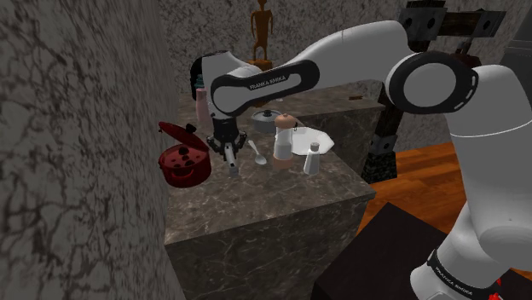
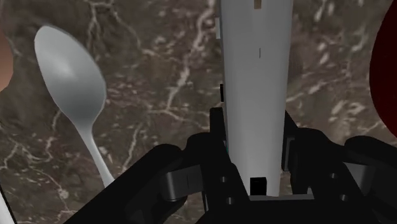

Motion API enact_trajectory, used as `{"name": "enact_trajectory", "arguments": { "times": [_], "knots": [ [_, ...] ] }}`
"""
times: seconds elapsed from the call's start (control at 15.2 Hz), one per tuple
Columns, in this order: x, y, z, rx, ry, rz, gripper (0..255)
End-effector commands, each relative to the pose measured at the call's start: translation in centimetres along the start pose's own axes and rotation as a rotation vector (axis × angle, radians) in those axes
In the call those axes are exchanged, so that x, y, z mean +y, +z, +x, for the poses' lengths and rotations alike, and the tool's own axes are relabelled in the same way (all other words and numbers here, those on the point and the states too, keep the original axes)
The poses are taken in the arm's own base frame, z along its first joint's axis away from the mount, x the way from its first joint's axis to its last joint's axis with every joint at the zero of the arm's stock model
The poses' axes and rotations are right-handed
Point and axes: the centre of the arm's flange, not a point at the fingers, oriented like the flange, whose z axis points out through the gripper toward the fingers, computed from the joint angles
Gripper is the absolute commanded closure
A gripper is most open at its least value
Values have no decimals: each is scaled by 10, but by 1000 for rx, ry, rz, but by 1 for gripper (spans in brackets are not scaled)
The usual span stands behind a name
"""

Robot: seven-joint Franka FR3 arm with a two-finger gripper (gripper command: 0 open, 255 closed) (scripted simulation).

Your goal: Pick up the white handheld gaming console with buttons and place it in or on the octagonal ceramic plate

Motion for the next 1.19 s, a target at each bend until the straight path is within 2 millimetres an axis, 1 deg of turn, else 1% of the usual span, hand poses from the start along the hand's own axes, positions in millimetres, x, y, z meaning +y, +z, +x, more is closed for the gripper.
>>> {"name": "enact_trajectory", "arguments": {
  "times": [0.0, 0.79, 0.86, 1.12],
  "knots": [
    [1, -8, -2, -6, -2, -4, 255],
    [3, -71, 1, -6, -2, -4, 255],
    [3, -73, 1, -6, -2, -4, 255],
    [54, -70, 15, -6, -2, -4, 255]
  ]
}}
